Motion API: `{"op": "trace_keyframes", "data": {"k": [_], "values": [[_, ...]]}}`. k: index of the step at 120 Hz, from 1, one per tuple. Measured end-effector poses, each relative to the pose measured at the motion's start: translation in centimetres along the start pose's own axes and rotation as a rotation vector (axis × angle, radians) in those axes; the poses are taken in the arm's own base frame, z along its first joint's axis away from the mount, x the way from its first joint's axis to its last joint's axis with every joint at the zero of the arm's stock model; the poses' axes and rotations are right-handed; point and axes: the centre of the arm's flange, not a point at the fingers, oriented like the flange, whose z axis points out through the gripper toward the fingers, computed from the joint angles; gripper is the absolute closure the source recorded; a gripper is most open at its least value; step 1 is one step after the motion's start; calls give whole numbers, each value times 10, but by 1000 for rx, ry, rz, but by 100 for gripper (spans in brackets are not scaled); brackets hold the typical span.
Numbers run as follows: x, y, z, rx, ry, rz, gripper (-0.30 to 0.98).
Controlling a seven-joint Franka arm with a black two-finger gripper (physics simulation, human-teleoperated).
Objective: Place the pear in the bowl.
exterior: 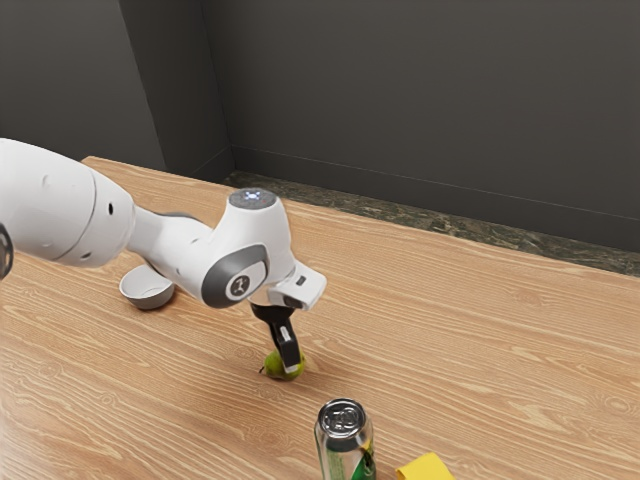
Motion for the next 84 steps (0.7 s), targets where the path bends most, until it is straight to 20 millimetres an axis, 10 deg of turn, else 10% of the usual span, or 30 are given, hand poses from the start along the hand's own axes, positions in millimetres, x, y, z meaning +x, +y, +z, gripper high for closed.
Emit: {"op": "trace_keyframes", "data": {"k": [84], "values": [[-2,1,2,-15,6,5,40]]}}
